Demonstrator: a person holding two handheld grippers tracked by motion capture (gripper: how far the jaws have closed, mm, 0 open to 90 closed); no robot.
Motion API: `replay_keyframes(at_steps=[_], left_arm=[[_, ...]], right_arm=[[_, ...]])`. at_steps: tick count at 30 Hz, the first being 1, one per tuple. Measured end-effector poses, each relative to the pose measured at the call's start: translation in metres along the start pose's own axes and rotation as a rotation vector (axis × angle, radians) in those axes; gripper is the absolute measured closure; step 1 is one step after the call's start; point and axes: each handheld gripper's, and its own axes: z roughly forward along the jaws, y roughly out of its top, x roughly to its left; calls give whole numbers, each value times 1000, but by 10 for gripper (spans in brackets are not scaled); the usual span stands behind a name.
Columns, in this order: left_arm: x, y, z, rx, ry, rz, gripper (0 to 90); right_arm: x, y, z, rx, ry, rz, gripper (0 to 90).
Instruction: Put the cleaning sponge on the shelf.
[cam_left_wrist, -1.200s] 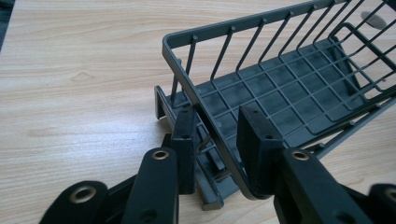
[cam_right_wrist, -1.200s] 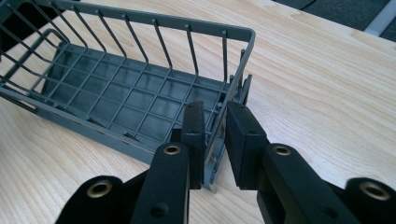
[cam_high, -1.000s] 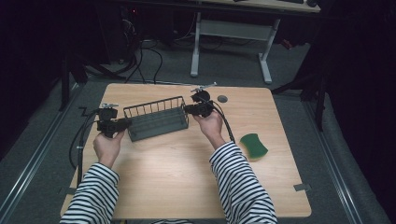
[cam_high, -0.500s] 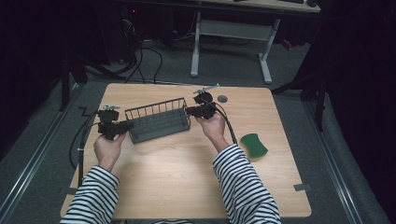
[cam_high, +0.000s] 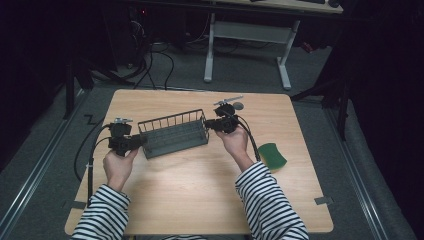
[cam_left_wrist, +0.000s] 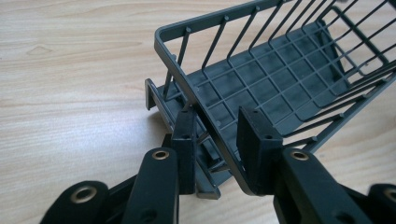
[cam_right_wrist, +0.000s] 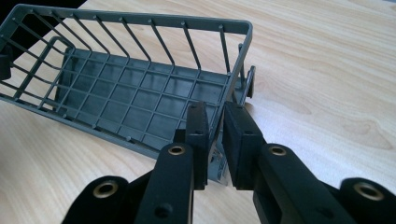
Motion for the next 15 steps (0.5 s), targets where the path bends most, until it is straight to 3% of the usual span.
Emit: replay_keyframes(at_steps=[3,6,15], left_arm=[[-7,-3,-3,11,11,31,688],[-9,-7,-5,4,-20,17,688],[-20,-16,-12,13,-51,19,683]], right_arm=[[2,-9,-7,-10,9,4,806],[1,-14,-12,-10,11,11,806],[4,-22,-23,12,-7,3,806]])
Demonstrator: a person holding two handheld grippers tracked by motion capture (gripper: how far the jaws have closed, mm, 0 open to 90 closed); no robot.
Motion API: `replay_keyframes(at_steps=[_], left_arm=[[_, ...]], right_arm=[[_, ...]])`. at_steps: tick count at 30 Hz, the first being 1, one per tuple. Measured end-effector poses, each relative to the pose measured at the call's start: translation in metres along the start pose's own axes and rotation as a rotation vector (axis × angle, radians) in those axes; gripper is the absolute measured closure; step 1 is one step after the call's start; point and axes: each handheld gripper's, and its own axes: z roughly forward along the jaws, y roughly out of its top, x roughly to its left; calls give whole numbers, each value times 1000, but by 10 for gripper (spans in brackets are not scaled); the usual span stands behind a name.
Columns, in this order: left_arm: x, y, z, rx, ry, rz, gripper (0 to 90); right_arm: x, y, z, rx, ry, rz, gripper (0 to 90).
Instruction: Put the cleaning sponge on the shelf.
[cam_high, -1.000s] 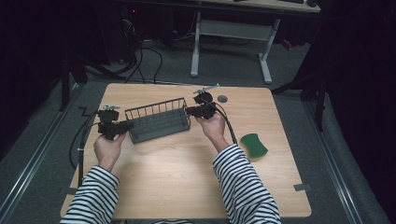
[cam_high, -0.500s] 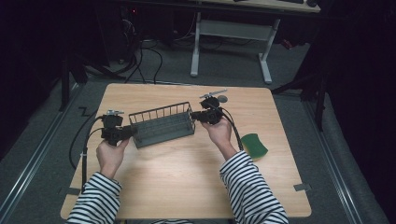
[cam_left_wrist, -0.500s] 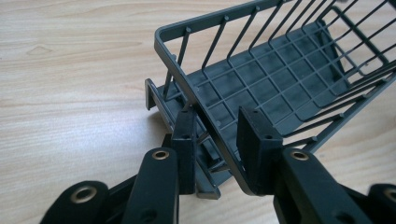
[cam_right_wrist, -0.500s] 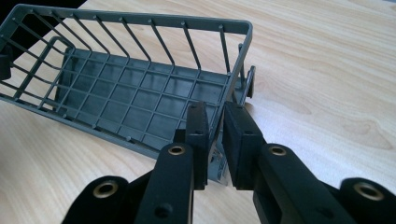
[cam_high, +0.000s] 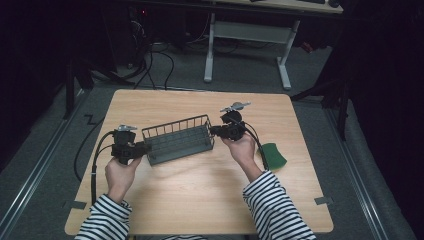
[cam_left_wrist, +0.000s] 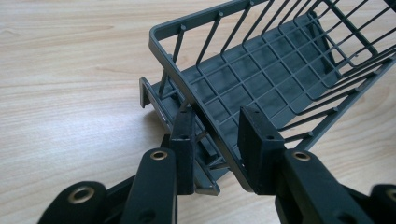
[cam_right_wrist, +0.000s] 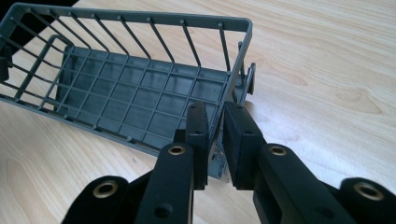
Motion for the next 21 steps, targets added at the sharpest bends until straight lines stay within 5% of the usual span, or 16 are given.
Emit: replay_keyframes(at_steps=[21], left_arm=[[-28,-17,-9,21,-57,37,674]], right_arm=[[-1,-32,-31,3,17,0,806]])
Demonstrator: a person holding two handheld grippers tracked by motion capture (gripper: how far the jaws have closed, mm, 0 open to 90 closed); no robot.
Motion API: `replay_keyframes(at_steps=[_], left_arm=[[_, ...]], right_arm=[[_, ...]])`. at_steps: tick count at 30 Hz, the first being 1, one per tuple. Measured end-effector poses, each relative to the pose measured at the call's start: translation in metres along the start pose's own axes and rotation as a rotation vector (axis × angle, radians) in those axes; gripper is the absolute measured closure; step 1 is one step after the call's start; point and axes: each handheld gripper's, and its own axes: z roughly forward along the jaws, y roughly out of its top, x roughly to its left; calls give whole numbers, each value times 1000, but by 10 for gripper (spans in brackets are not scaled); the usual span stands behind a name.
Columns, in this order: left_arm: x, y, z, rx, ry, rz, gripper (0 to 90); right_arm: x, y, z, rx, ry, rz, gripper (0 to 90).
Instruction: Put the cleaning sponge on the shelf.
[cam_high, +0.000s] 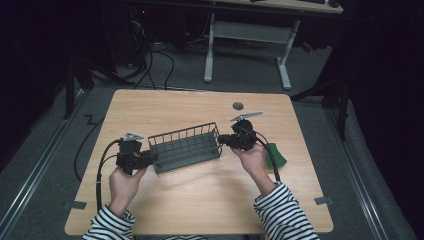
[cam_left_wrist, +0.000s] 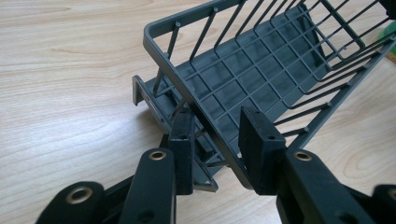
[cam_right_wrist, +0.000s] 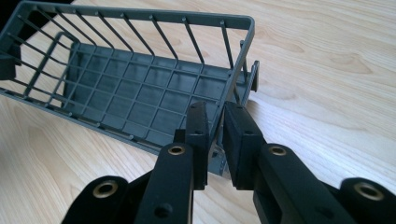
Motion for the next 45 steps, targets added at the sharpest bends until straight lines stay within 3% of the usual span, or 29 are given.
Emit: replay_keyframes(at_steps=[7,20,30,36,42,45], left_arm=[[-11,-10,-3,-8,-21,13,676],[-17,-16,-8,11,-42,2,677],[-21,-19,-7,-1,-54,0,669],[-20,-20,-5,-17,-50,0,658],[-19,-21,-3,-34,-45,-1,626],[-18,-22,-3,-50,-46,-4,595]], right_arm=[[0,-13,-13,-7,9,1,809],[6,-21,-26,0,15,-5,807],[6,-32,-29,0,8,-3,795],[2,-37,-24,-27,33,17,770],[5,-36,-22,-28,22,10,681],[3,-36,-23,-38,15,17,567]])
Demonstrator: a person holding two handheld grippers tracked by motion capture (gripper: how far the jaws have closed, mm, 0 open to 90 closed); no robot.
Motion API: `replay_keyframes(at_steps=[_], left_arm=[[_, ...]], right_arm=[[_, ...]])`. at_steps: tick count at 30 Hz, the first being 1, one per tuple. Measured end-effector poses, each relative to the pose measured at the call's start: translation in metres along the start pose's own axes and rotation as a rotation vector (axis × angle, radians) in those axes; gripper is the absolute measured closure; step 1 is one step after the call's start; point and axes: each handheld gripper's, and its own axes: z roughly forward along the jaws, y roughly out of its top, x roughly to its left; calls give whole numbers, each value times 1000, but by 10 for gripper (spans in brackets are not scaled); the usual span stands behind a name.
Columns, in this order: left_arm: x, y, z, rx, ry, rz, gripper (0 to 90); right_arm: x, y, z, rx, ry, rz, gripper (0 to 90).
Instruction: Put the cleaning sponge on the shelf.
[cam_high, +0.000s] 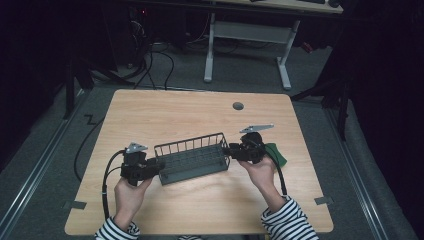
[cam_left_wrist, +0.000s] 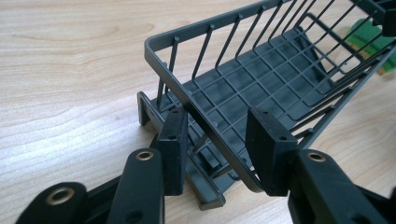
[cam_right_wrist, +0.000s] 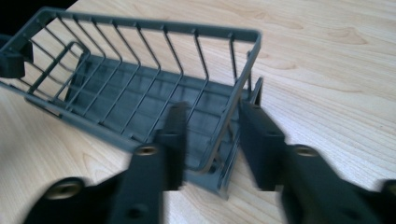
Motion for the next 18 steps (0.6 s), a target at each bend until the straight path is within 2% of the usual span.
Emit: replay_keyframes(at_steps=[2,3,8,14,18], left_arm=[[0,0,-1,-14,2,4,511],[1,-1,-2,-26,1,-1,511],[6,-1,-9,-81,-15,-31,388],[14,-5,-20,-146,8,-11,326],[24,-11,-28,-184,49,4,326]], right_arm=[[-2,-1,-3,-29,-1,12,498],[-2,-1,-3,-29,-1,12,498],[-6,0,-13,-74,-33,12,420],[-16,-6,-33,-141,-92,11,364],[-23,-15,-40,-176,-124,7,365]])
